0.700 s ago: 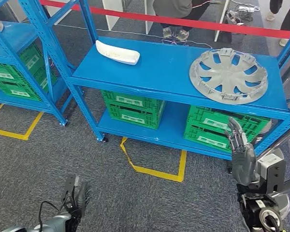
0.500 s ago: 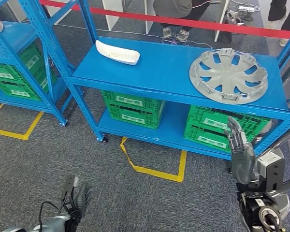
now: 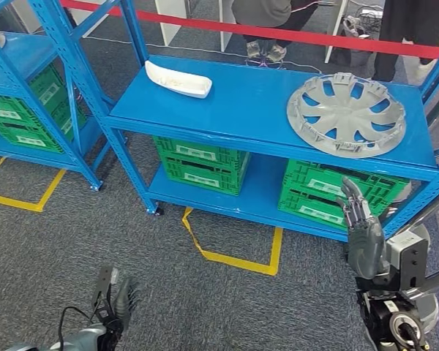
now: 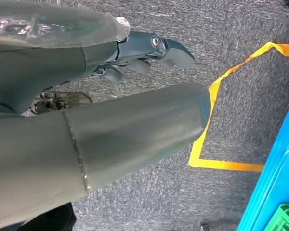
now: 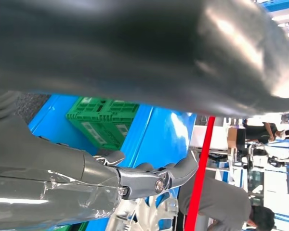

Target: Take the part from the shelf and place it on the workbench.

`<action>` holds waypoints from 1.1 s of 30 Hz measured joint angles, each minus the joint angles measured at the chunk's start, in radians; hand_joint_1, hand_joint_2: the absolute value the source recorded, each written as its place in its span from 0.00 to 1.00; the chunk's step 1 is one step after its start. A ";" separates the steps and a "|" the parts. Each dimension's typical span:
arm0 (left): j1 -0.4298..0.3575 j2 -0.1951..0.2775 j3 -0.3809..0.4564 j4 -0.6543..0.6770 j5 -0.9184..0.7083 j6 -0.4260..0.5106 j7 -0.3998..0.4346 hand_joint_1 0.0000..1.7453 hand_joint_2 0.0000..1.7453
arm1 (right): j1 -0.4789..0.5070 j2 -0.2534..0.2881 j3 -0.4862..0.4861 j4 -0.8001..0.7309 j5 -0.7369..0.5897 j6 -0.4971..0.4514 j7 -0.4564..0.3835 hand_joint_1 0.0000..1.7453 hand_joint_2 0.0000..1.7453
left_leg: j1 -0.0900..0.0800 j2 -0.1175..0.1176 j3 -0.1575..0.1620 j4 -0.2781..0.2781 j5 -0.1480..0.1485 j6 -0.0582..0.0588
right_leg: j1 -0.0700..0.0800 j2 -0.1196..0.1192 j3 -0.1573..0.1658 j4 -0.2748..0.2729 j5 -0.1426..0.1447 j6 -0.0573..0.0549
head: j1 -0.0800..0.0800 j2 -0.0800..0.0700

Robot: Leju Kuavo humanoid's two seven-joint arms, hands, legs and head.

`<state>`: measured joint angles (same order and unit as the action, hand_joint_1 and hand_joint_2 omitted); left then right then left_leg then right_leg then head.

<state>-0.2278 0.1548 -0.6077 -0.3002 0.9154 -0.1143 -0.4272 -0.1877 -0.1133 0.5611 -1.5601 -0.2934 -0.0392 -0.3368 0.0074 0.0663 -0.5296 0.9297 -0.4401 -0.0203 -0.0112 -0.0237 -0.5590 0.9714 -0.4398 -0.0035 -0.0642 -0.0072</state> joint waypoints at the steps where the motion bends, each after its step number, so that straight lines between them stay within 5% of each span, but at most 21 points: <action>1: 0.000 0.000 0.000 0.000 -0.004 0.004 0.001 0.00 0.00 | 0.003 0.000 0.000 0.000 0.000 -0.002 0.001 0.00 0.00 | 0.000 0.000 0.000 0.000 0.000 0.000 | 0.000 0.000 0.000 0.000 0.000 0.000 | 0.000 0.000; 33: -0.045 -0.037 0.000 0.000 -0.072 0.024 0.043 0.00 0.00 | 0.103 -0.033 -0.020 -0.110 -0.009 -0.143 0.062 0.00 0.00 | 0.000 0.000 0.000 0.000 0.000 0.000 | 0.000 0.001 0.000 0.000 0.000 0.000 | 0.000 0.000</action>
<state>-0.2729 0.1173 -0.6081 -0.3002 0.8435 -0.0905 -0.3838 -0.0847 -0.1458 0.5411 -1.6700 -0.3019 -0.1818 -0.2751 0.0072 0.0666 -0.5292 0.9299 -0.4404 -0.0200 -0.0114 -0.0231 -0.5593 0.9712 -0.4398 -0.0035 -0.0645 -0.0072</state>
